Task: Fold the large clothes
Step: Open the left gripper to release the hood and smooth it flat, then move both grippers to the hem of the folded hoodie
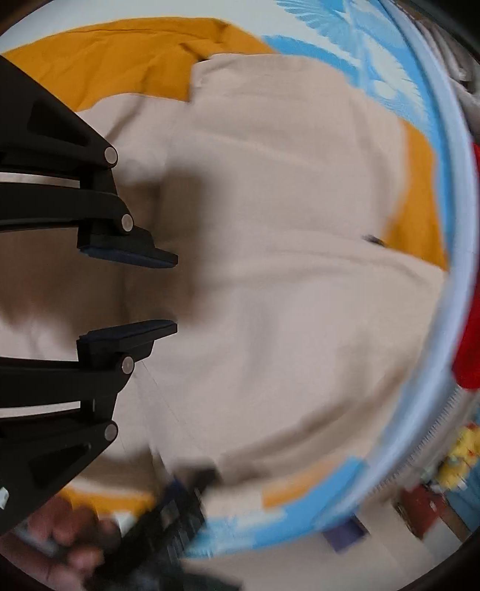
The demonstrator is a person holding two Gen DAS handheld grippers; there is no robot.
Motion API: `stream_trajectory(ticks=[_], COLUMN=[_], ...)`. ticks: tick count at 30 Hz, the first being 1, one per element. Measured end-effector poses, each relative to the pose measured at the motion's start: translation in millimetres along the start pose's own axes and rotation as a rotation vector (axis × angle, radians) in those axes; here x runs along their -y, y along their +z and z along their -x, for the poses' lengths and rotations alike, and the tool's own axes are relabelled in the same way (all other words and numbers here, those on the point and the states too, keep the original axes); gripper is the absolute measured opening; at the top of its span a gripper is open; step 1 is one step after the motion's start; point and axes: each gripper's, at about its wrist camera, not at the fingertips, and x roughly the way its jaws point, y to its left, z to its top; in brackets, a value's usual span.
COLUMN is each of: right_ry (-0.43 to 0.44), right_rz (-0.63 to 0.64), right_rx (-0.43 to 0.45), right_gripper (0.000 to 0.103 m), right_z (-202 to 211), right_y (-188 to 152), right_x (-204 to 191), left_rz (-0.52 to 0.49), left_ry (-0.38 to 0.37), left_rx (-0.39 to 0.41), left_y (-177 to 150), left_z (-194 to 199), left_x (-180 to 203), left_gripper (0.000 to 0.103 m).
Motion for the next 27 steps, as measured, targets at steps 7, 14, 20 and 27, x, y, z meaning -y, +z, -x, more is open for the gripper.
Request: stream_trajectory(ticks=[7,14,20,27], right_ry=[-0.105,-0.099,-0.081,-0.015], right_rz=[0.088,0.251,0.331,0.369], right_rx=[0.168,0.519,0.643,0.7], right_gripper=[0.057,0.056,0.055,0.018], right_z=[33.9,122.9,172.8,225.9], right_y=[-7.0,-16.1,-44.0,-64.6], right_x=[-20.7,-52.0,-57.6,-54.3], left_rz=[0.016,-0.039,-0.001,-0.04], left_ry=[0.012,0.031,0.021,0.058], left_rx=[0.162,0.3,0.348,0.472], left_y=[0.5,-20.1,-27.7,-51.5], left_z=[52.2,94.9,126.4,183.6], left_x=[2.8,5.9,-6.8,-14.4], left_gripper=[0.025,0.025,0.022,0.009])
